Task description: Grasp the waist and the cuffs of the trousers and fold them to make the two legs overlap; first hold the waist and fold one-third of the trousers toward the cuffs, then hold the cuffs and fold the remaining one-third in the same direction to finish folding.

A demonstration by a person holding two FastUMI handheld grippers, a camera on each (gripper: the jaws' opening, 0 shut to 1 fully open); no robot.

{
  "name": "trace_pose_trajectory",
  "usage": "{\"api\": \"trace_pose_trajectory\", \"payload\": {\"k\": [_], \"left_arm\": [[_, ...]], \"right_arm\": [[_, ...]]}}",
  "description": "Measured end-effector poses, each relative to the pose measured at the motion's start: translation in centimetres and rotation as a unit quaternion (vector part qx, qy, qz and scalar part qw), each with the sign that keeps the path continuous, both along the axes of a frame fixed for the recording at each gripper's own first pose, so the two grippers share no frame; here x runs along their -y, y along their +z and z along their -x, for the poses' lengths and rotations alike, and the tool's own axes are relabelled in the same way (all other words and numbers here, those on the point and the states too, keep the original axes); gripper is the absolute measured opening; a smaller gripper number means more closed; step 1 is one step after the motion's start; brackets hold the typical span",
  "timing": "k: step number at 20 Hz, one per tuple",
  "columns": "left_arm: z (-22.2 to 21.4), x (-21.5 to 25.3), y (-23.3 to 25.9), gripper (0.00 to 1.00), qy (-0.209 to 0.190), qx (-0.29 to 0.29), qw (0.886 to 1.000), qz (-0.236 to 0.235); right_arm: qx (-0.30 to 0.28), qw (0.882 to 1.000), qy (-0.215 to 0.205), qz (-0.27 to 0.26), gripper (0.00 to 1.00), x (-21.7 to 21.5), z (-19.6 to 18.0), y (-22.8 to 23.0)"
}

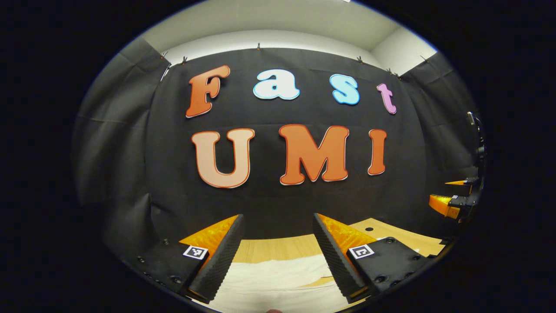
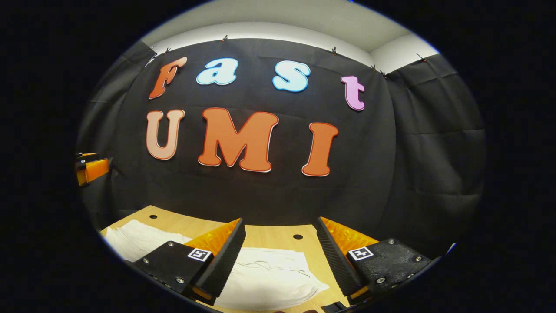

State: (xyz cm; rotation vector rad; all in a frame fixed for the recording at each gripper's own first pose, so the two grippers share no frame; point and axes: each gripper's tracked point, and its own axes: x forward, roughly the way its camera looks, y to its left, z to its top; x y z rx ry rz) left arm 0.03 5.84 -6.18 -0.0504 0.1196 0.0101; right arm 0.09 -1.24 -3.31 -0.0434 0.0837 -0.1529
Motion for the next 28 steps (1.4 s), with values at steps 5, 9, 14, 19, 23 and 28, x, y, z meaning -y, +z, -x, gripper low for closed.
{"api": "trace_pose_trajectory", "payload": {"k": [5, 9, 14, 19, 23, 28], "left_arm": [[0.8, -4.6, -5.4, 1.00, 0.034, -0.089, 0.995, 0.033], [1.5, -7.6, -9.6, 1.00, 0.077, -0.156, 0.983, 0.064], [1.9, -10.0, -15.2, 1.00, 0.142, -0.243, 0.955, 0.097], [4.5, -11.7, -19.5, 0.97, 0.206, -0.313, 0.917, 0.137], [7.2, -13.8, -23.9, 0.99, 0.255, -0.358, 0.878, 0.190], [10.8, -15.1, -28.7, 0.99, 0.284, -0.413, 0.823, 0.266]], "right_arm": [[-0.075, 0.996, -0.044, -0.028, 0.99, 3.5, -0.1, -3.9], [-0.156, 0.985, -0.060, -0.050, 0.99, 6.0, -0.8, -8.9], [-0.254, 0.962, -0.075, -0.071, 0.99, 9.3, -1.8, -15.5], [-0.344, 0.929, -0.072, -0.116, 0.98, 11.2, -1.9, -22.4], [-0.403, 0.902, -0.066, -0.141, 0.98, 11.8, -1.1, -26.7], [-0.459, 0.871, -0.062, -0.161, 0.97, 11.0, -0.2, -29.8]]}}
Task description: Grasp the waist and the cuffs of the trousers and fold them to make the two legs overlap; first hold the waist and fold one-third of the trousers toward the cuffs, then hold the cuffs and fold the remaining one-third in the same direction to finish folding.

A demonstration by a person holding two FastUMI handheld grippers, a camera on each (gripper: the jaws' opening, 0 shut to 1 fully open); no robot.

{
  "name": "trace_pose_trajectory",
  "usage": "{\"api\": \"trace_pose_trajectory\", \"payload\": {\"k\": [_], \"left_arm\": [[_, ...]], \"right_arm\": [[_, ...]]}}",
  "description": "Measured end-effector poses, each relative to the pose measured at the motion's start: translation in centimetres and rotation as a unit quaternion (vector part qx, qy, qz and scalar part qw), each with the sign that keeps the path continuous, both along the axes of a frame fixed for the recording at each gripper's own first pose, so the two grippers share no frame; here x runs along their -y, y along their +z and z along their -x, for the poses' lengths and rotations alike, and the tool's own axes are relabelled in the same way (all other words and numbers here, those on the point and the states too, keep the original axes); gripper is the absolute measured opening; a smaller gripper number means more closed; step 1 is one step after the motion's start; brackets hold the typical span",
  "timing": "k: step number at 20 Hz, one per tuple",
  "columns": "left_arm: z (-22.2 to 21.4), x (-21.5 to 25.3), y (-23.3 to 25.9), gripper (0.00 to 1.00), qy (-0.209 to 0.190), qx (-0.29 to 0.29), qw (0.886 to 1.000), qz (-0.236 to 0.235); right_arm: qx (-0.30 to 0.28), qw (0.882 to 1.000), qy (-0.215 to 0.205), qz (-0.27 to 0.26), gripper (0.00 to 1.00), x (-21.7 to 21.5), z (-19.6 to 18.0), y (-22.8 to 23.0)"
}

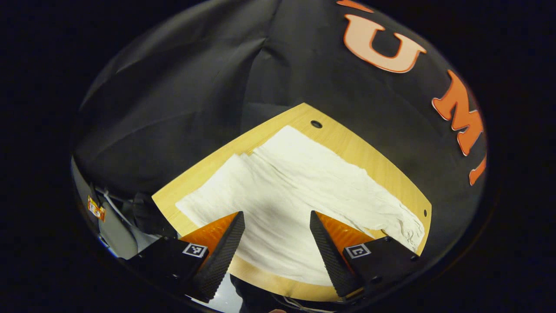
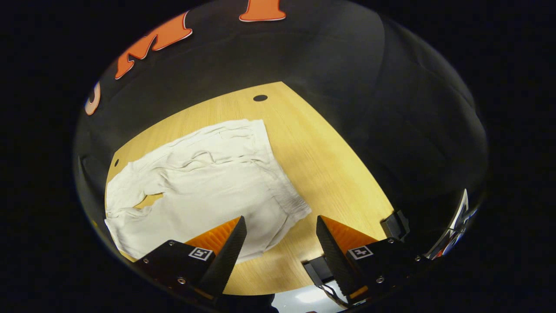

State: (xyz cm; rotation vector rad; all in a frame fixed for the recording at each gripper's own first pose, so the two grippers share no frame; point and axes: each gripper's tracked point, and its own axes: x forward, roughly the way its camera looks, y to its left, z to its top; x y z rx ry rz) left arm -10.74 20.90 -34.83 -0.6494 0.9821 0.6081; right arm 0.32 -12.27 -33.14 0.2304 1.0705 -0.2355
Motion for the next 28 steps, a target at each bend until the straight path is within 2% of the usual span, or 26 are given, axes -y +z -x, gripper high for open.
{"api": "trace_pose_trajectory", "payload": {"k": [3, 5, 10, 14, 15, 16, 19, 22, 26, 28], "left_arm": [[2.6, -2.3, -2.6, 0.99, 0.039, -0.034, 0.997, 0.053], [4.6, -4.6, -4.1, 1.00, 0.069, -0.056, 0.994, 0.069], [8.9, -9.1, -7.6, 1.00, 0.144, -0.099, 0.977, 0.120], [11.1, -10.9, -9.7, 1.00, 0.180, -0.108, 0.966, 0.152], [11.5, -11.3, -10.3, 0.96, 0.188, -0.110, 0.963, 0.157], [11.7, -11.7, -11.0, 1.00, 0.192, -0.110, 0.962, 0.160], [11.7, -12.0, -11.8, 0.99, 0.209, -0.114, 0.955, 0.176], [11.0, -12.0, -12.6, 0.99, 0.206, -0.114, 0.955, 0.180], [9.6, -12.5, -12.7, 0.95, 0.200, -0.092, 0.958, 0.184], [8.9, -12.7, -13.0, 0.86, 0.214, -0.096, 0.954, 0.186]], "right_arm": [[-0.021, 0.999, -0.024, -0.022, 0.97, 0.0, -0.3, -1.5], [-0.041, 0.997, -0.049, -0.041, 0.97, -0.1, -0.3, -2.3], [-0.079, 0.993, -0.080, -0.042, 0.95, 1.0, 0.2, -3.6], [-0.091, 0.991, -0.093, -0.045, 0.94, 1.1, 0.2, -4.1], [-0.095, 0.989, -0.099, -0.047, 0.94, 1.2, 0.2, -4.3], [-0.097, 0.989, -0.101, -0.046, 0.95, 1.2, 0.3, -4.5], [-0.107, 0.988, -0.105, -0.037, 0.94, 1.6, 0.5, -5.1], [-0.108, 0.987, -0.113, -0.037, 0.94, 1.8, 0.4, -5.6], [-0.106, 0.985, -0.129, -0.050, 0.94, 2.0, 0.4, -6.0], [-0.108, 0.984, -0.133, -0.050, 0.94, 2.1, 0.3, -6.1]]}}
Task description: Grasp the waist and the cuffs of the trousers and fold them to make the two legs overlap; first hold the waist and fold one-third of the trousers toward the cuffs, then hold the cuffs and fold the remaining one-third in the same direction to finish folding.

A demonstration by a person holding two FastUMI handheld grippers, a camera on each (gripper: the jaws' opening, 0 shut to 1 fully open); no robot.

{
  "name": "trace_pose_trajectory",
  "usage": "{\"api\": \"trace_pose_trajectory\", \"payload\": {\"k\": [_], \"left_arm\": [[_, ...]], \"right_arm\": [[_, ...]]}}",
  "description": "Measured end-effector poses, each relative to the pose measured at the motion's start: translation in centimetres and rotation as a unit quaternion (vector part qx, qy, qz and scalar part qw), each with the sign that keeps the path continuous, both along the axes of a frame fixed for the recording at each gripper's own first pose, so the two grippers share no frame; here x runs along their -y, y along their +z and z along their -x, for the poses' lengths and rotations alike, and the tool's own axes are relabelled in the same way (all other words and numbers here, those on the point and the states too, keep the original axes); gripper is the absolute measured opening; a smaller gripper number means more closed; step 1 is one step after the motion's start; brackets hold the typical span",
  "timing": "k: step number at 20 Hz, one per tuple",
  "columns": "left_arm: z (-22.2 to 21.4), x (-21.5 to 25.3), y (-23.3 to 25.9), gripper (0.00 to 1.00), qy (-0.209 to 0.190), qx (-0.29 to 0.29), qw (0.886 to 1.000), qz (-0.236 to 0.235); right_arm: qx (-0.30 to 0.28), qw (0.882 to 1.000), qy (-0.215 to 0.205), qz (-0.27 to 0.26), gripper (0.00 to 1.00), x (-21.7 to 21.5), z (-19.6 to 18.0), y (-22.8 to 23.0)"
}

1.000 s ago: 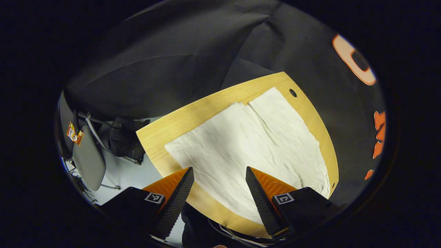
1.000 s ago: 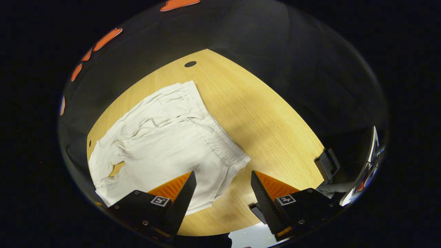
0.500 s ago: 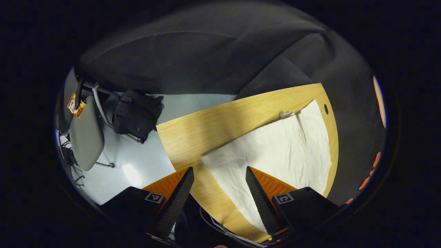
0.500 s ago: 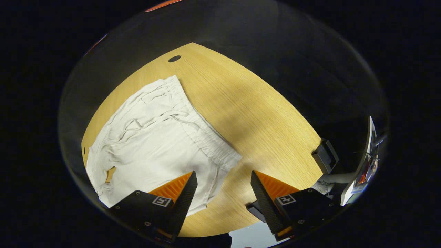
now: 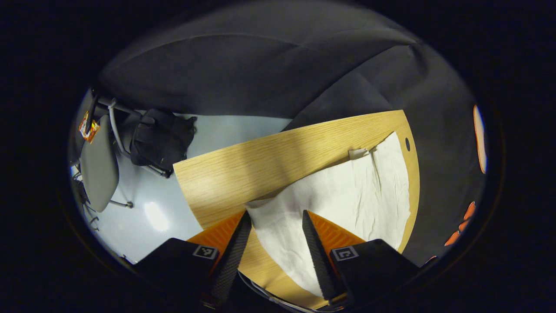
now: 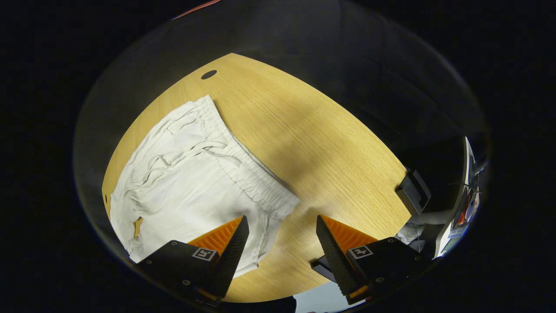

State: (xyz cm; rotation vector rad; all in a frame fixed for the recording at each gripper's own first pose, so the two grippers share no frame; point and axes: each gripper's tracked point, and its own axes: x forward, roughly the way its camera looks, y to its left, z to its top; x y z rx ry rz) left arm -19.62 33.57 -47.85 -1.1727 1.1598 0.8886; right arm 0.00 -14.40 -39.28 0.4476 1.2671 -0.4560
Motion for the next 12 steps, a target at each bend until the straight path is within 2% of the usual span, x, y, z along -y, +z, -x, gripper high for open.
{"api": "trace_pose_trajectory", "payload": {"k": [1, 2, 3, 4, 5, 6, 7, 8, 9, 12], "left_arm": [[-0.5, 0.0, -0.1, 0.82, -0.004, 0.011, 1.000, 0.001], [-1.4, 0.1, 0.0, 0.68, -0.008, 0.030, 1.000, 0.003], [-2.5, 0.6, -0.1, 0.73, -0.006, 0.053, 0.999, 0.010], [-3.4, 1.1, 0.0, 0.67, 0.006, 0.071, 0.997, 0.021], [-3.8, 1.2, -0.7, 0.67, 0.016, 0.075, 0.997, 0.022], [-3.7, 1.0, -1.1, 0.39, 0.022, 0.079, 0.996, 0.016], [-3.9, 0.9, -1.3, 0.35, 0.024, 0.086, 0.996, 0.011], [-3.7, 0.9, -1.3, 0.25, 0.019, 0.083, 0.996, 0.007], [-3.8, 0.8, -1.2, 0.10, 0.017, 0.090, 0.996, 0.001], [-4.3, 0.8, -0.5, 0.08, -0.008, 0.104, 0.994, -0.014]], "right_arm": [[0.004, 1.000, 0.000, -0.002, 0.94, 0.0, -0.3, 0.0], [0.006, 1.000, -0.002, -0.001, 0.94, 0.1, -0.5, -0.1], [0.007, 1.000, -0.004, -0.002, 0.94, 0.2, -0.6, -0.1], [0.007, 1.000, -0.008, -0.003, 0.94, 0.2, -0.6, -0.2], [0.010, 1.000, -0.010, -0.007, 0.94, 0.1, -0.7, -0.3], [0.012, 1.000, -0.012, -0.009, 0.94, 0.1, -0.8, -0.3], [0.015, 1.000, -0.013, -0.011, 0.94, 0.1, -0.9, -0.3], [0.016, 1.000, -0.017, -0.012, 0.94, 0.1, -0.7, -0.5], [0.016, 1.000, -0.019, -0.017, 0.94, 0.1, -0.6, -0.6], [0.020, 0.999, -0.032, -0.026, 0.93, 0.2, -0.3, -1.1]]}}
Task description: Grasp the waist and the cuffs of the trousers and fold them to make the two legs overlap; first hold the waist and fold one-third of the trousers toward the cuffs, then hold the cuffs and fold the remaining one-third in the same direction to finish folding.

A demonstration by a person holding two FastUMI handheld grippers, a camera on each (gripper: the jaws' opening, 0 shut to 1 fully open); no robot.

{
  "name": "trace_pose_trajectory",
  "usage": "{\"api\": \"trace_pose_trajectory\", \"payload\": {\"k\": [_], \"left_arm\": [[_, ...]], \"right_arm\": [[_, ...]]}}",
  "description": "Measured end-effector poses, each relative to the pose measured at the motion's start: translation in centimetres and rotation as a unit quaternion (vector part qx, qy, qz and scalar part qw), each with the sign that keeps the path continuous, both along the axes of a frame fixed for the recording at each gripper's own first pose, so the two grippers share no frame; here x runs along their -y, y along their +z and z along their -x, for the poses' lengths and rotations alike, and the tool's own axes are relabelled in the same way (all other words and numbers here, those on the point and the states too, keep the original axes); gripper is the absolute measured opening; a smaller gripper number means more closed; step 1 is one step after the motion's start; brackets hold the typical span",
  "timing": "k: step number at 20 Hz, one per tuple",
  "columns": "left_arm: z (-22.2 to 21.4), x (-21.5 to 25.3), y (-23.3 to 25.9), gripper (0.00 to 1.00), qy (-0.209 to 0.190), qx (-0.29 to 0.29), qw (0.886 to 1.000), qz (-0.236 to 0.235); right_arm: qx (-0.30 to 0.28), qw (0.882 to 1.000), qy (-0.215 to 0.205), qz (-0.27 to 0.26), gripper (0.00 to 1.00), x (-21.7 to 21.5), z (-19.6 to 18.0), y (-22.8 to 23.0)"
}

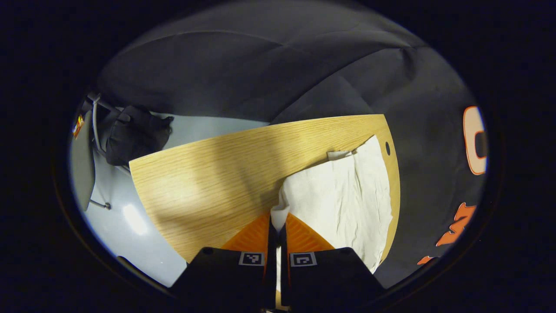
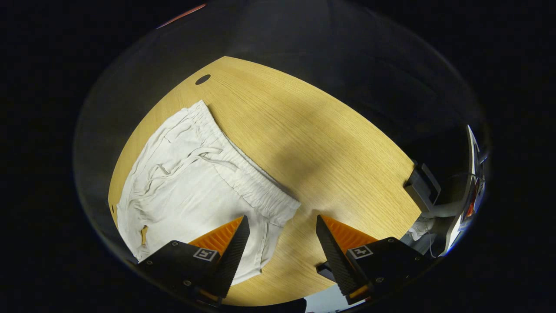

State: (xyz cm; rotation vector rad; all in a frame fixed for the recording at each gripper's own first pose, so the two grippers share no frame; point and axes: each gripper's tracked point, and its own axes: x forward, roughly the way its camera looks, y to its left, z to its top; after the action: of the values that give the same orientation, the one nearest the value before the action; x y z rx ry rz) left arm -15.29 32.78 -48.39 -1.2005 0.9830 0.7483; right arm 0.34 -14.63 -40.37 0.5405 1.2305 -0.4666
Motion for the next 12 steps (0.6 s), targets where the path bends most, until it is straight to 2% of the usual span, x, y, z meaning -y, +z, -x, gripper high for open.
{"api": "trace_pose_trajectory", "payload": {"k": [3, 4, 5, 6, 9, 10, 11, 12], "left_arm": [[-0.2, -0.6, 1.0, 0.05, -0.013, -0.010, 0.999, -0.029], [-0.2, -0.7, 1.6, 0.04, -0.016, -0.012, 0.999, -0.033], [-0.6, -0.7, 2.1, 0.05, -0.020, -0.008, 0.999, -0.037], [-0.7, -0.7, 2.4, 0.05, -0.027, -0.010, 0.999, -0.044], [-1.5, -0.4, 3.8, 0.05, -0.046, -0.009, 0.998, -0.053], [-1.9, -0.5, 4.3, 0.04, -0.052, -0.003, 0.997, -0.059], [-2.3, -0.7, 5.0, 0.04, -0.059, 0.003, 0.996, -0.065], [-2.6, -0.9, 5.7, 0.05, -0.066, 0.006, 0.995, -0.071]], "right_arm": [[0.000, 1.000, -0.020, -0.010, 0.89, 0.2, -0.1, -0.7], [-0.003, 1.000, -0.018, -0.023, 0.81, -0.3, 0.1, -0.7], [0.000, 0.999, -0.021, -0.026, 0.78, -0.4, -0.3, -1.0], [-0.001, 0.999, -0.024, -0.025, 0.83, -0.5, -0.6, -1.4], [0.005, 0.999, -0.048, -0.006, 0.73, 0.1, -1.8, -1.7], [0.005, 0.999, -0.054, -0.001, 0.56, 0.1, -1.9, -1.9], [0.008, 0.998, -0.061, -0.001, 0.49, 0.2, -2.2, -1.9], [0.016, 0.997, -0.069, -0.009, 0.25, 0.0, -2.6, -2.0]]}}
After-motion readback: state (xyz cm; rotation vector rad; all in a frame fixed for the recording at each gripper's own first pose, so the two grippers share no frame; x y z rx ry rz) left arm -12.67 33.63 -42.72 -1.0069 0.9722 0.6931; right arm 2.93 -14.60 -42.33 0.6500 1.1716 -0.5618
